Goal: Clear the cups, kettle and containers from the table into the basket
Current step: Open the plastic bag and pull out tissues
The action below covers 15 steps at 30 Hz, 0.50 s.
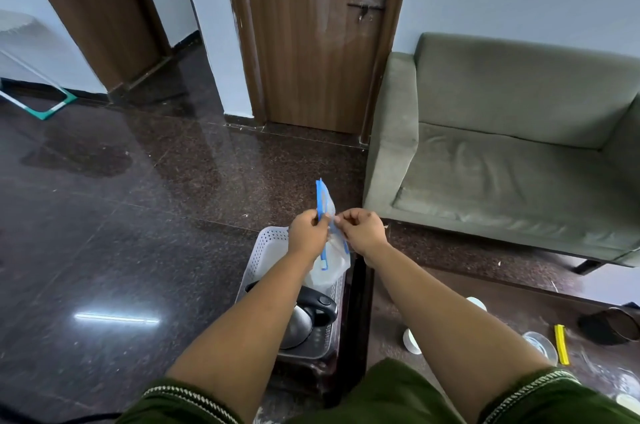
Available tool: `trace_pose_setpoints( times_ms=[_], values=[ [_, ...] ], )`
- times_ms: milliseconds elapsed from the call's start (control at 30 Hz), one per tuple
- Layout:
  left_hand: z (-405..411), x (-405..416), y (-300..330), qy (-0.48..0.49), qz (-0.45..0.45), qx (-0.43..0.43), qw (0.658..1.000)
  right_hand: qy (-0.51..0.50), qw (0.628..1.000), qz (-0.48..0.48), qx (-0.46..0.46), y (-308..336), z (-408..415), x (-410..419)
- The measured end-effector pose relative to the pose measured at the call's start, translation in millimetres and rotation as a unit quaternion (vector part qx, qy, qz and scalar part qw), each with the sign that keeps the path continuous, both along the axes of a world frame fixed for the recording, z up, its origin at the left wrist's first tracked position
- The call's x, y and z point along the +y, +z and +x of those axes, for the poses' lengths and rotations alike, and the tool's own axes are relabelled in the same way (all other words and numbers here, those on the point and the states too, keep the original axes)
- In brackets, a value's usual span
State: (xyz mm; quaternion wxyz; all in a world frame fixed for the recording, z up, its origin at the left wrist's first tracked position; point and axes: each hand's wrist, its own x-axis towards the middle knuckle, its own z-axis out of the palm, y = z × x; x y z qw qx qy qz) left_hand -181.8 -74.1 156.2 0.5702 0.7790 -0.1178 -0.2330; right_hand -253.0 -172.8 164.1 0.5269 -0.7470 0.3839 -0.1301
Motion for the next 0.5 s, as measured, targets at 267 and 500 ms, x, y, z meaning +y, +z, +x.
trace_pose_setpoints(
  times_ms=[267, 500],
  values=[
    [19, 10, 7, 0.046, 0.014, -0.029, 0.998, -0.098, 0.995, 0.005, 0.019, 5, 5, -6],
    [16, 9, 24, 0.007, 0.086, -0.211, 0.974, 0.135, 0.945, -0.271, -0.12, 32, 22, 21]
  ],
)
